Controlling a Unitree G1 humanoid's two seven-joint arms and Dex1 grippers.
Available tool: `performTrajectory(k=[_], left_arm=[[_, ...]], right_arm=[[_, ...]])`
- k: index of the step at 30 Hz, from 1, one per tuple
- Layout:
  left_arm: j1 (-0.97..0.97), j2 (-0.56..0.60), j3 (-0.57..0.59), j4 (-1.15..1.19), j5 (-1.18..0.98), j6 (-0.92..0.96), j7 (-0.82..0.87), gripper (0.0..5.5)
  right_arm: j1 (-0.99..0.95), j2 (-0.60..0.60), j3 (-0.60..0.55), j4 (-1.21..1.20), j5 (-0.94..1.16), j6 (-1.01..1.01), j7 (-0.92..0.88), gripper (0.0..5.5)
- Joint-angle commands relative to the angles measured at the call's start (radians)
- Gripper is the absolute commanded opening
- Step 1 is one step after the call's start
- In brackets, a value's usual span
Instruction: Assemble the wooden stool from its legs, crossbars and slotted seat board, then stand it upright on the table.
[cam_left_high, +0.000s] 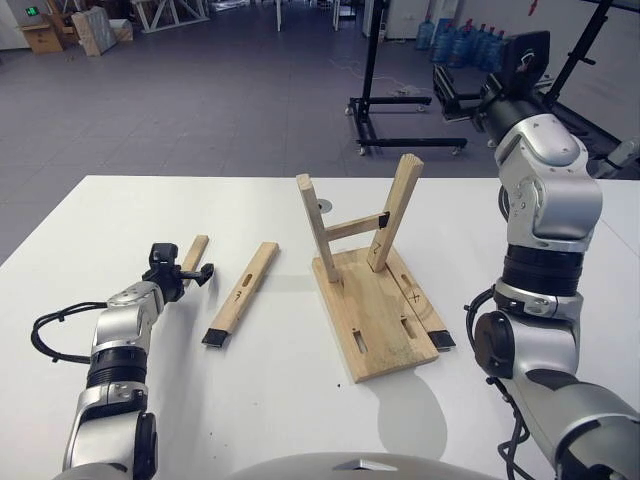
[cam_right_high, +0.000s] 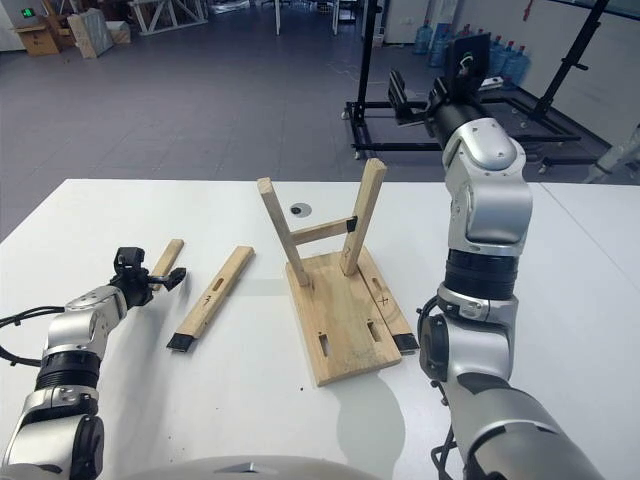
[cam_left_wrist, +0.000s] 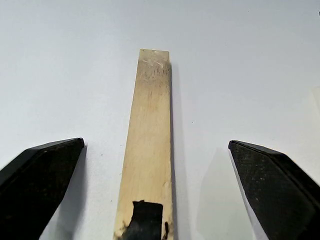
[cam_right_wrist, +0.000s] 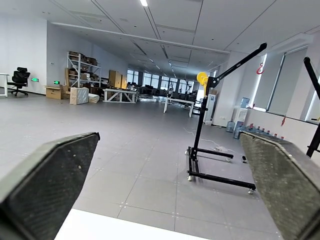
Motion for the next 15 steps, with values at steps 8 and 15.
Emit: performTrajectory(k=[8,15], left_arm=[[0.055,0.001,-0.029,0.041,-0.017,-0.056,-0.026,4.44],[0.064,0.0,-0.041,0.108,0.005,-0.113,0.014,3.28]], right_arm=[[0.029,-0.002,0.028,-0.013,0.059,0.034,-0.021,5.13],[0.02,0.002,0.033,-0.001,0.081,0.034,-0.035,5.13]])
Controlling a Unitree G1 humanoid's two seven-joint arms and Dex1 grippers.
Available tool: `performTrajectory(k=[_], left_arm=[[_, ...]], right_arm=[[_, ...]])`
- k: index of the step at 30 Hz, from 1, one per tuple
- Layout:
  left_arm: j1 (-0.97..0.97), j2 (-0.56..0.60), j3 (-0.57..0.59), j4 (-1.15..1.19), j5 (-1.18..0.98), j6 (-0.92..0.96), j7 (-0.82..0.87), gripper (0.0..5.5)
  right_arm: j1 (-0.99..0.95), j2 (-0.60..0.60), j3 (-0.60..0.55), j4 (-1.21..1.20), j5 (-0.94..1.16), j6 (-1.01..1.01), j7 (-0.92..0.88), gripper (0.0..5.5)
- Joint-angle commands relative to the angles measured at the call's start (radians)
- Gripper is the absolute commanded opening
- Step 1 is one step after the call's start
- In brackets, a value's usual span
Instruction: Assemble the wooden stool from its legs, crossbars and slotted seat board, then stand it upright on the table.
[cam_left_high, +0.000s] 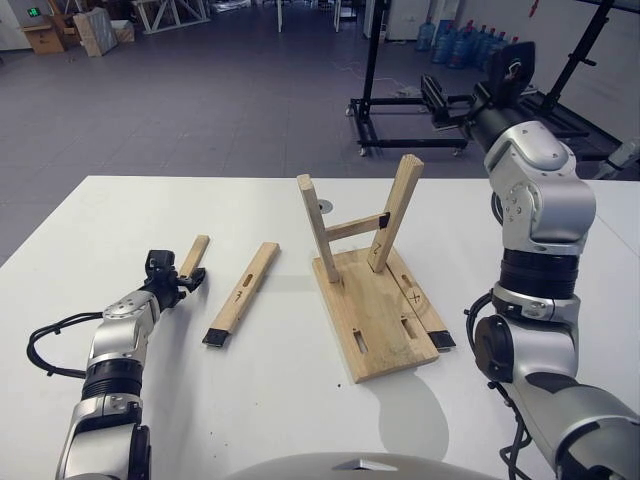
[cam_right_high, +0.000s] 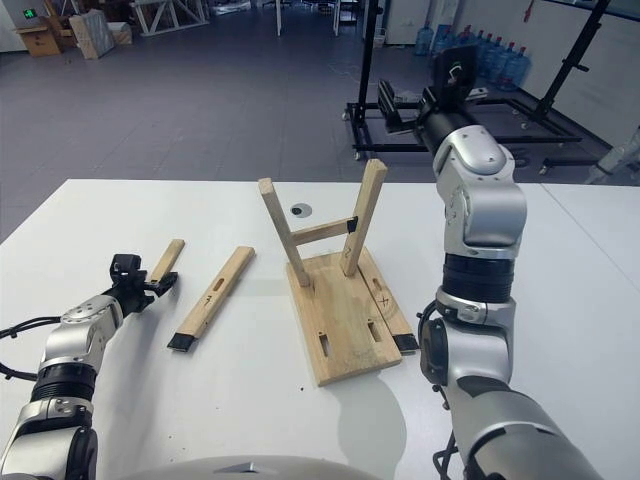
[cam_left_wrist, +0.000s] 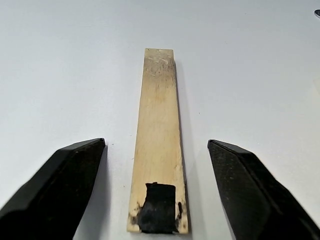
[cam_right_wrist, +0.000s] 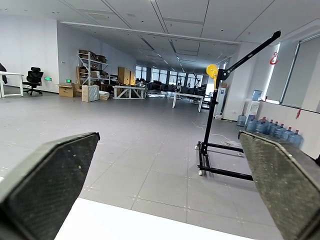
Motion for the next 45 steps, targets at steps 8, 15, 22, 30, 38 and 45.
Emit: performTrajectory(k=[8,15,22,30,38,45], left_arm=[[0.024,-0.023,-0.046,0.122,0.023,-0.034,0.046,2.19],[0.021,-0.033,-0.065,0.154,0.024,-0.058,0.049,1.29],[0.022,-0.027,-0.048,0.142,0.007,-0.082,0.059,1.28],[0.021,0.009,0.13,-0.55,-0.291,0.014,0.034,1.28],[-0.091,0.06,-0.038,-1.04,-0.495,0.259,0.043,1.28],[-0.127,-0.006,-0.157,-1.016,-0.453,0.269,0.073,1.28]], right_arm=[[-0.001,0.0,-0.004,0.007,0.041,0.02,-0.033,5.13],[0.003,0.002,0.004,0.012,0.055,0.02,-0.046,5.13],[-0.004,-0.005,-0.002,0.03,0.066,0.014,-0.055,5.13],[-0.026,-0.039,-0.085,0.118,0.107,-0.003,-0.062,5.13],[-0.103,0.064,-0.333,-0.024,0.764,0.462,0.031,5.13],[-0.014,0.261,-0.307,-0.109,1.162,0.592,-0.242,5.13]])
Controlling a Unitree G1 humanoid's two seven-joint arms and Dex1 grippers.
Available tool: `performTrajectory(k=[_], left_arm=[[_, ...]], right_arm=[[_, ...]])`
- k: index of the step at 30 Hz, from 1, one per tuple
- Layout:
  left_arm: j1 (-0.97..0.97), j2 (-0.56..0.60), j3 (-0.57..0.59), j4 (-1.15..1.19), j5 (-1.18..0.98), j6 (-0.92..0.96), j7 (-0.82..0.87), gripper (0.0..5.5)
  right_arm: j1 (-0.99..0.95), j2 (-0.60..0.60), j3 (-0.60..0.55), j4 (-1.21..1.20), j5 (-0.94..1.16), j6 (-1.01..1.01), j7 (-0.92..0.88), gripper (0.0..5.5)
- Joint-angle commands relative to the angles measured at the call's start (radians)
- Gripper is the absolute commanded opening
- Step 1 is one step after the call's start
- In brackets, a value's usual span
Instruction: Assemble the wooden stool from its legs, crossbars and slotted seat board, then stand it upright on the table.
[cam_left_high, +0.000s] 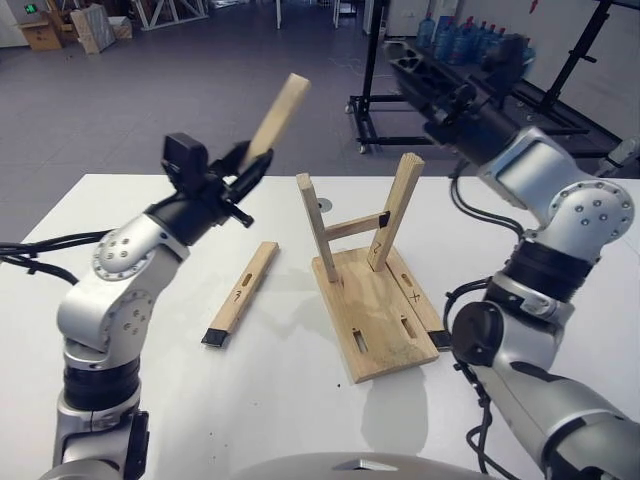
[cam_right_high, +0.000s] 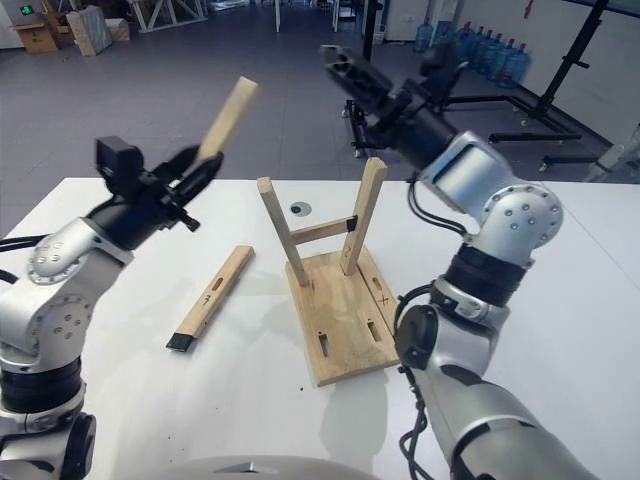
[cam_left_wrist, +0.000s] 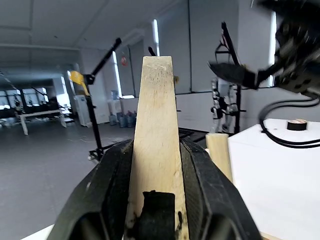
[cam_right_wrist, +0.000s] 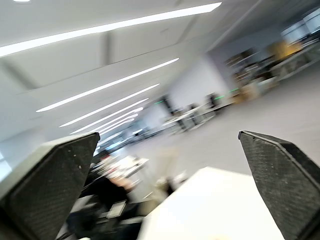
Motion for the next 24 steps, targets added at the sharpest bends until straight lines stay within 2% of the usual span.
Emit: performTrajectory(k=[1,5,10,24], left_arm=[[-0.04,-0.023,0.001,0.024,-0.004,0.016,0.017,1.28],[-0.041,-0.037,-0.009,0.035,0.002,0.014,0.022,1.28],[-0.034,-0.042,-0.03,0.034,0.015,0.011,0.022,1.28],[-0.035,-0.056,-0.078,0.034,0.052,0.005,0.015,1.28]], right_arm=[[0.055,0.077,0.023,-0.006,0.101,-0.018,-0.157,5.13],[0.089,0.141,0.045,0.033,0.142,-0.098,-0.304,5.13],[0.069,0.187,0.088,0.073,0.225,-0.183,-0.403,5.13],[0.043,0.206,0.219,0.126,0.248,-0.348,-0.467,5.13]])
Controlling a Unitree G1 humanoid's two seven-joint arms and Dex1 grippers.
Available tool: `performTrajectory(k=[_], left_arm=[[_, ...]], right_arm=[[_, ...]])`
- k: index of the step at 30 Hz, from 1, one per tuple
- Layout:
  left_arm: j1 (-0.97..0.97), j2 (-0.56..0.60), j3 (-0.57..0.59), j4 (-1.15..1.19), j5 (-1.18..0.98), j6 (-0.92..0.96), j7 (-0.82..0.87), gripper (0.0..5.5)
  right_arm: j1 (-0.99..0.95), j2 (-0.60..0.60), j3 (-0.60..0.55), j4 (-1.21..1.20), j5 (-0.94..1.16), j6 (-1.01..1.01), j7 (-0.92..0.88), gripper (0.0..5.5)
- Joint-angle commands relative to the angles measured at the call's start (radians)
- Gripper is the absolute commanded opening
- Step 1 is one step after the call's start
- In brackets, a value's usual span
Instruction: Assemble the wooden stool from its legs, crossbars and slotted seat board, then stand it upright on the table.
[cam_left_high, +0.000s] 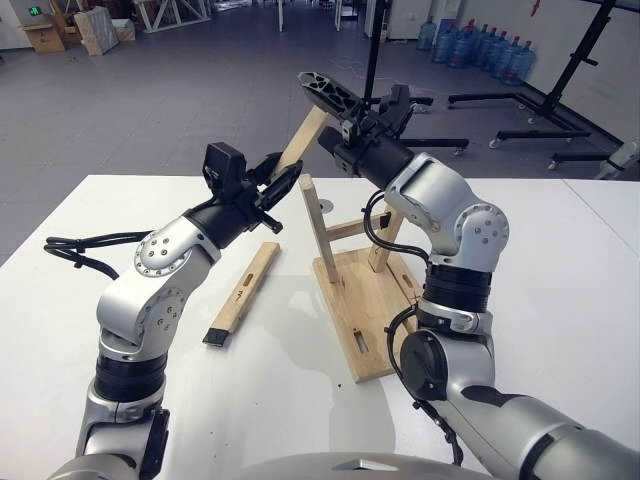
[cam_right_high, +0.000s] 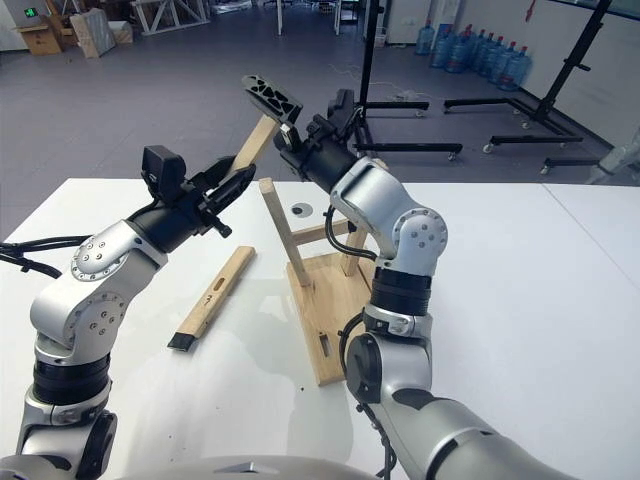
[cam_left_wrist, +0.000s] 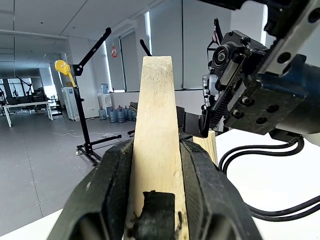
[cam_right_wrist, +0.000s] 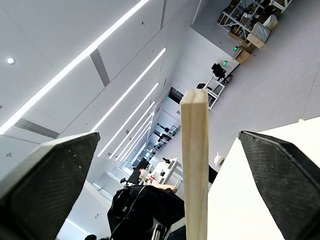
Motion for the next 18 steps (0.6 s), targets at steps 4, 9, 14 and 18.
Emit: performTrajectory(k=[4,9,14,18], left_arm=[[-0.01,-0.001,-0.006,-0.003,0.021,0.002,-0.009,1.28],[-0.011,-0.005,-0.01,0.003,0.034,-0.006,-0.015,1.28],[-0.001,-0.007,-0.009,0.003,0.043,-0.014,-0.025,1.28],[-0.003,-0.01,-0.01,0.005,0.048,-0.017,-0.031,1.28]], right_arm=[[-0.026,-0.011,0.03,0.019,-0.004,-0.05,-0.014,4.61],[-0.019,-0.017,0.045,0.025,-0.001,-0.067,-0.017,3.82],[-0.014,-0.021,0.045,0.021,0.002,-0.085,-0.018,2.93],[-0.011,-0.024,0.05,0.018,0.003,-0.087,-0.021,2.26]])
